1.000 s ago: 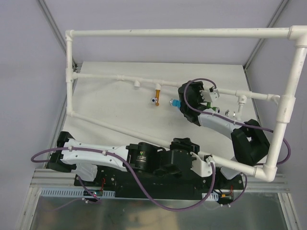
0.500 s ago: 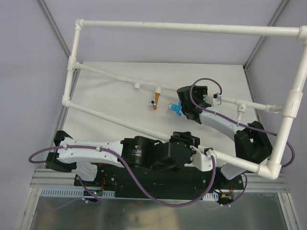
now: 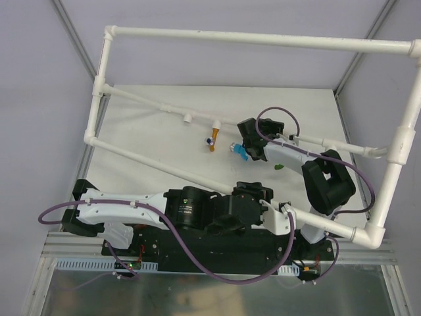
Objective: Install the water faucets
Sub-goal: Adjust the adaptor at the center of the board.
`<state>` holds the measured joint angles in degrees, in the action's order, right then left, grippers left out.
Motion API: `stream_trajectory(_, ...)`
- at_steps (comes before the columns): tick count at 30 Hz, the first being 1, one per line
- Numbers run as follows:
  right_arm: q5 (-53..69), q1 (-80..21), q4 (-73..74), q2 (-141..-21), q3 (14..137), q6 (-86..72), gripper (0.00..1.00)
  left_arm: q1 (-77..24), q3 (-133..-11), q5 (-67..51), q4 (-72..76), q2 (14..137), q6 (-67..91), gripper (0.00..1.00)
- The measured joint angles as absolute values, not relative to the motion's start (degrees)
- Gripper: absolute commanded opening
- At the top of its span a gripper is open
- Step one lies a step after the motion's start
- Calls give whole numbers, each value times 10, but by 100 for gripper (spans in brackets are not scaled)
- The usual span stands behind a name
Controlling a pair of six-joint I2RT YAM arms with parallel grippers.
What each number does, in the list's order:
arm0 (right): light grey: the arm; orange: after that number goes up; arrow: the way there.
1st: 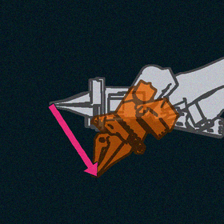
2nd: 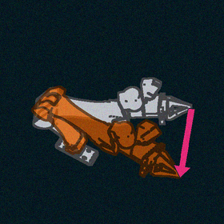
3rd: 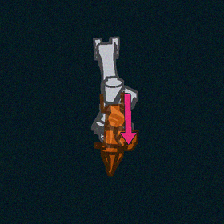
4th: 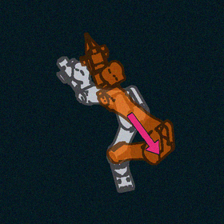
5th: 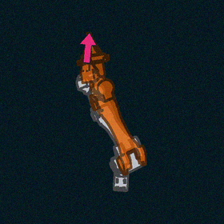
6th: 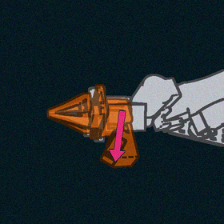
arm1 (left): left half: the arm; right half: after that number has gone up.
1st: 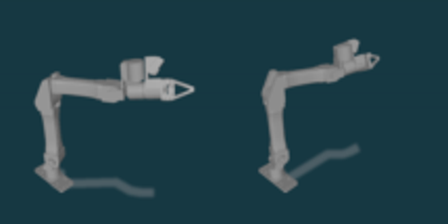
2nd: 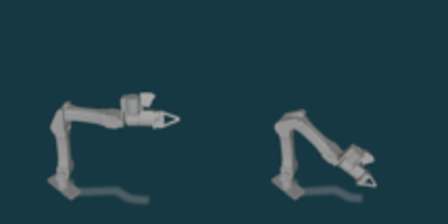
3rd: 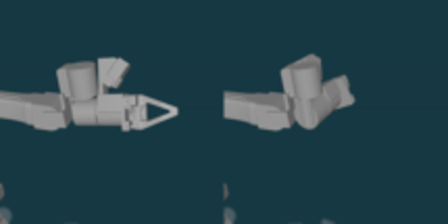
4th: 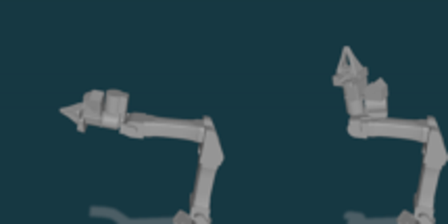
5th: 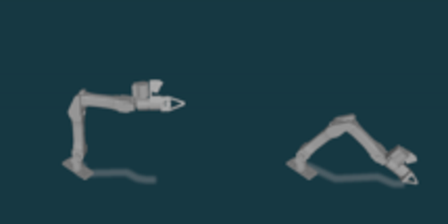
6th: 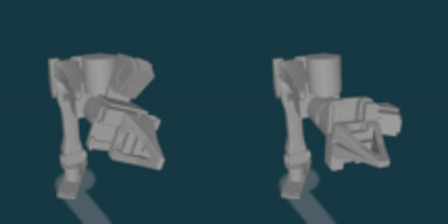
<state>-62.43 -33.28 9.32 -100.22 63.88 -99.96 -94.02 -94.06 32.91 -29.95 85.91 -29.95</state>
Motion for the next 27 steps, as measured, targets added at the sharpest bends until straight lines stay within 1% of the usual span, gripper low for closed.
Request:
stream_trajectory(3,-626,-325,100,-1027,658,-1011,63,-940,-941,325,-300,856,-296,0)
stream_trajectory(5,-627,-321,96,-1040,666,-1012,59,-940,-940,321,-300,853,-293,0)
stream_trajectory(6,-628,-319,94,-1046,668,-1009,54,-940,-941,319,-300,851,-292,0)
stream_trajectory(8,-636,-318,88,-1056,667,-998,41,-940,-941,317,-300,848,-290,0)
stream_trajectory(9,-644,-318,71,-1060,668,-1002,32,-939,-940,316,-300,847,-287,0)
stream_trajectory(11,-656,-318,38,-1061,670,-979,10,-936,-941,310,-298,845,-282,0)
stream_trajectory(12,-658,-317,16,-1061,668,-977,1,-936,-941,308,-300,843,-279,0)
stream_trajectory(13,-662,-316,-4,-1061,665,-950,0,-936,-940,307,-300,841,-276,0)
stream_trajectory(21,-692,-321,-223,-1041,601,-764,0,-933,-941,293,-296,818,-262,0)
stream_trajectory(27,-701,-320,-290,-963,580,-601,0,-941,-943,287,-264,781,-250,0)
